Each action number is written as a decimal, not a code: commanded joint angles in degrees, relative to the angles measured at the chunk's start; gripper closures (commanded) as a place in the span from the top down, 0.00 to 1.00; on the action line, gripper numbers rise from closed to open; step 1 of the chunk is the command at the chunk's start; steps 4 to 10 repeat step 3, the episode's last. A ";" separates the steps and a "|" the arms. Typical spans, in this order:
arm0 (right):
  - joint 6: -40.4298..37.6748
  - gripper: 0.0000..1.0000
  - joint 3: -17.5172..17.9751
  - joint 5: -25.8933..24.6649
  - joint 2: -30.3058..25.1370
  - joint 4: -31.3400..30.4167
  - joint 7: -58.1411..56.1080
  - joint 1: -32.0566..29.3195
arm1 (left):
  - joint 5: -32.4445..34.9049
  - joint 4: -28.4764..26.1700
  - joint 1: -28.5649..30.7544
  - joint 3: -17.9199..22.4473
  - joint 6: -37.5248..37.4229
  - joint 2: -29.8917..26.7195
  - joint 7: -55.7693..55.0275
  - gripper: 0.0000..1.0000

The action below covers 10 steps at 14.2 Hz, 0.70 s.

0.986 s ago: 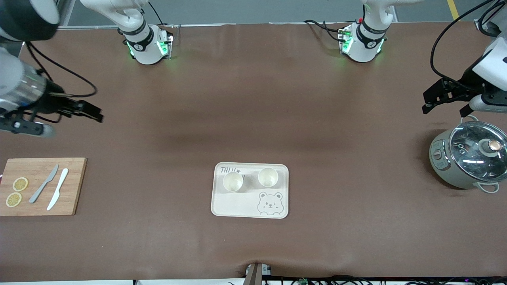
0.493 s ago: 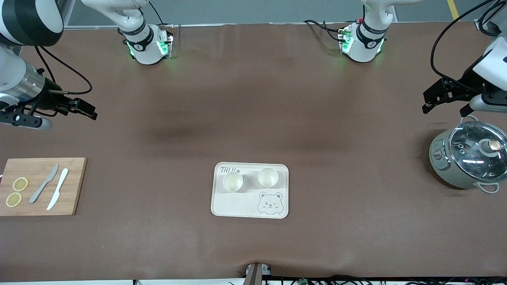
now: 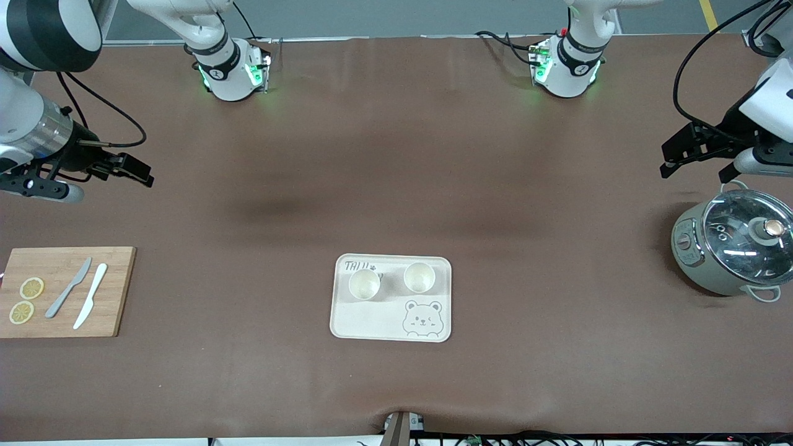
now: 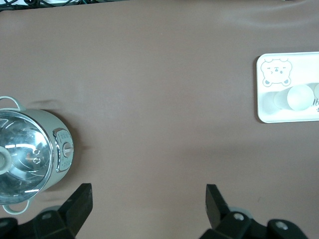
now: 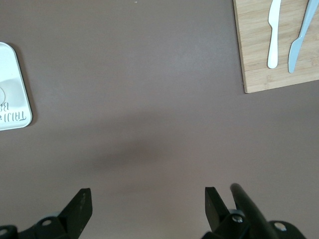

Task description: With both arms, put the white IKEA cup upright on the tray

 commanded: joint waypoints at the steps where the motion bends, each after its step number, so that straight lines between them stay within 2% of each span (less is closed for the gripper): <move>1: 0.10 1.00 0.56 -0.91 -1.91 -1.47 -0.13 -0.45 | -1.26 1.28 0.25 0.06 -1.16 0.66 0.68 1.00; 10: 0.10 1.00 0.64 -0.91 -1.91 -1.38 -0.13 -0.36 | -1.26 1.27 0.25 0.06 -1.16 0.66 0.59 1.00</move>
